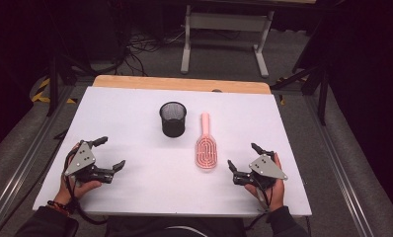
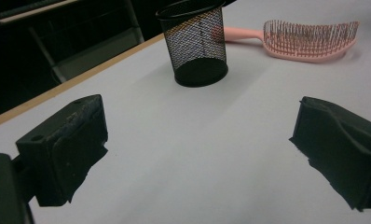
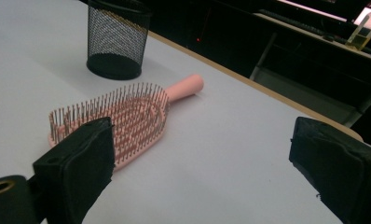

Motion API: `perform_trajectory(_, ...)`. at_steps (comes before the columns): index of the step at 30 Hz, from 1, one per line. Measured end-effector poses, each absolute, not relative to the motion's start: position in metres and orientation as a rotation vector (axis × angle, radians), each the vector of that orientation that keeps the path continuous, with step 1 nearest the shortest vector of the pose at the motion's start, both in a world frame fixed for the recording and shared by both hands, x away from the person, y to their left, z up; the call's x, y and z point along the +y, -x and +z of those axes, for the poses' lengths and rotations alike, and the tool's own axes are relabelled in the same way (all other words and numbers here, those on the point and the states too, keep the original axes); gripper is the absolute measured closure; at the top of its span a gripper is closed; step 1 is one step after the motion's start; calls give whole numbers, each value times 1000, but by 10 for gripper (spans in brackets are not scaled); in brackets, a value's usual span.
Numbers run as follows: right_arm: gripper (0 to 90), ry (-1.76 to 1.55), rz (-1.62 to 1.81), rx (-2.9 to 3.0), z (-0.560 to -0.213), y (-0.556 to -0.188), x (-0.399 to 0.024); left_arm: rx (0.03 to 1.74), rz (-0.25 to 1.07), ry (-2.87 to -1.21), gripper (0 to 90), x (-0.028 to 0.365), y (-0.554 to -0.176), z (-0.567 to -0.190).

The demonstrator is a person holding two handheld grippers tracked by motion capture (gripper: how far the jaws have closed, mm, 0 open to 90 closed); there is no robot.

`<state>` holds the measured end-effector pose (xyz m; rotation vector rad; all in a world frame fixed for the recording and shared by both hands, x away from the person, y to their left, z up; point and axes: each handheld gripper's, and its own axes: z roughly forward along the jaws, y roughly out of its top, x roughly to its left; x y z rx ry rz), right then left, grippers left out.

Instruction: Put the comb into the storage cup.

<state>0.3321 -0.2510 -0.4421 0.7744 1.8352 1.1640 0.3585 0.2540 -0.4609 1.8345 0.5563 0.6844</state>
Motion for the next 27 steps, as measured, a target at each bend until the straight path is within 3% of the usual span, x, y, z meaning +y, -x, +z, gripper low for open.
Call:
perform_trajectory(16,65,-794,1231,1879,-428,-361,-249,544,674,-1842,38,255,-354,-463)
perform_trajectory(27,147,-726,1294,1862,-407,-385,-224,553,690,-1842,37,259,-355,-463)
